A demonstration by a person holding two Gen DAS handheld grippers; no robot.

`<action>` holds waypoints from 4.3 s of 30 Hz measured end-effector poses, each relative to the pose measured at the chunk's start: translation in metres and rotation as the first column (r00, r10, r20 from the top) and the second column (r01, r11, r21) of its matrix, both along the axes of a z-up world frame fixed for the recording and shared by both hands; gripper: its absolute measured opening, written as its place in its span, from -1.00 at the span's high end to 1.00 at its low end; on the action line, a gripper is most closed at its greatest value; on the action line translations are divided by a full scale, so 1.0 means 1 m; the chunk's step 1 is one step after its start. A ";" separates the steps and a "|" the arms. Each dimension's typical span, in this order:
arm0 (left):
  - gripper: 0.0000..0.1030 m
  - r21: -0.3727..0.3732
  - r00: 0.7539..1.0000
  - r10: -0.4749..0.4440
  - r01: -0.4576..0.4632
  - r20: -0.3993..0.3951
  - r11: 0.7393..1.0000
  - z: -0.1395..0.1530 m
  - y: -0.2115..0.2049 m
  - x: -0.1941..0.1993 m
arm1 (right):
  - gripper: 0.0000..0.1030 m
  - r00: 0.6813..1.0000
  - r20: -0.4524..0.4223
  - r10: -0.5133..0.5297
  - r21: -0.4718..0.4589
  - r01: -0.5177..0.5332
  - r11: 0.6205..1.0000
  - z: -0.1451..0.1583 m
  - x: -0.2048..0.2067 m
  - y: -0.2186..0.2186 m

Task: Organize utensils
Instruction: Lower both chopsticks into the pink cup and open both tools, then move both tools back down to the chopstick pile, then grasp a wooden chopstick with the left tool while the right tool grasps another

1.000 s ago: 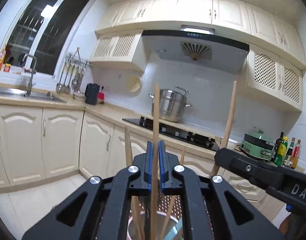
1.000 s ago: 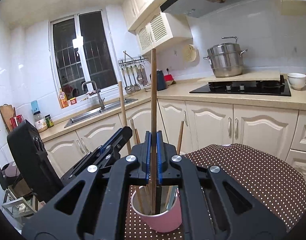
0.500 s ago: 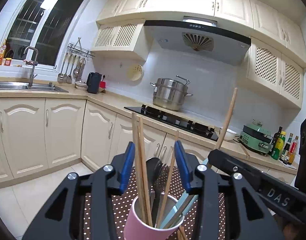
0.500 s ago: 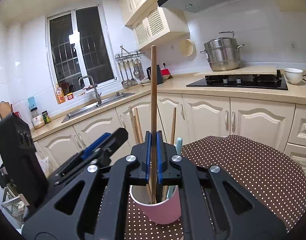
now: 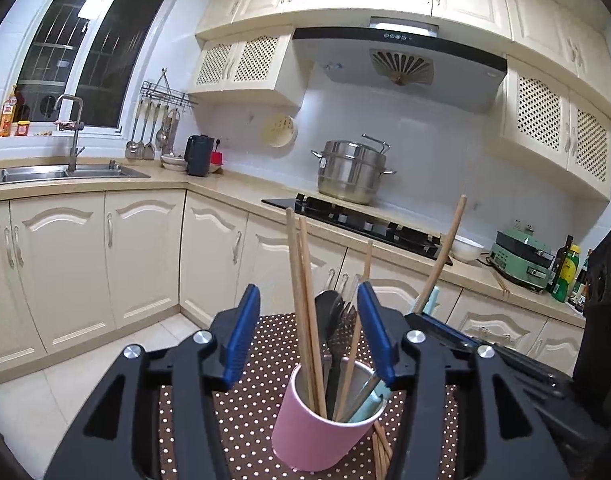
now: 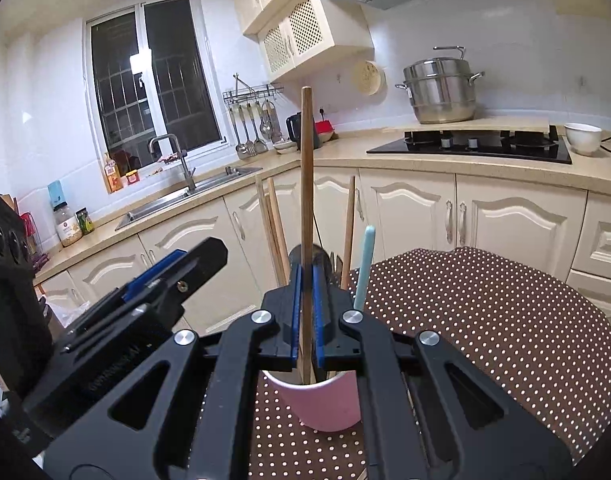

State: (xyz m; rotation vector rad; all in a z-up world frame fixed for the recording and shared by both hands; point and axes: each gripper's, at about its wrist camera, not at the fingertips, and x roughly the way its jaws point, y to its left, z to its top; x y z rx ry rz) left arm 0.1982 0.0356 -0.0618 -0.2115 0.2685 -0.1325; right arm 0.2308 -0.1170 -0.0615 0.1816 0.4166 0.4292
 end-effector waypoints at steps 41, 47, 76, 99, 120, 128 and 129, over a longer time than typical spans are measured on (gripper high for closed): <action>-0.21 0.123 0.997 0.056 -0.049 -0.048 0.991 0.034 -0.031 -0.073 | -0.09 0.993 0.023 -0.120 0.043 0.119 0.992 0.019 -0.065 -0.056; -0.28 0.155 0.991 0.031 -0.011 -0.129 0.988 0.024 -0.048 -0.066 | -0.15 0.989 -0.012 -0.146 0.063 0.147 0.987 0.009 -0.072 -0.080; -0.29 0.404 0.736 0.015 0.354 -0.677 0.844 -0.122 -0.111 0.000 | -0.26 0.896 -0.425 -0.131 -0.050 0.122 0.991 -0.099 -0.055 -0.118; -0.29 0.361 0.732 0.006 0.328 -0.681 0.873 -0.121 -0.107 0.012 | -0.28 0.880 -0.456 -0.131 -0.033 0.130 0.991 -0.111 -0.050 -0.135; 0.89 0.173 0.676 -0.134 0.365 -0.724 0.915 -0.124 -0.090 0.005 | -0.28 0.848 -0.506 -0.157 -0.202 0.061 0.978 -0.102 -0.029 -0.099; 0.90 0.085 0.677 -0.167 0.322 -0.717 0.943 -0.122 -0.053 -0.030 | -0.27 0.807 -0.571 -0.152 -0.310 -0.040 0.950 -0.107 0.001 -0.057; 0.90 0.087 0.681 -0.158 0.311 -0.715 0.946 -0.121 -0.048 -0.032 | -0.22 0.804 -0.576 -0.151 -0.317 -0.050 0.947 -0.108 0.004 -0.053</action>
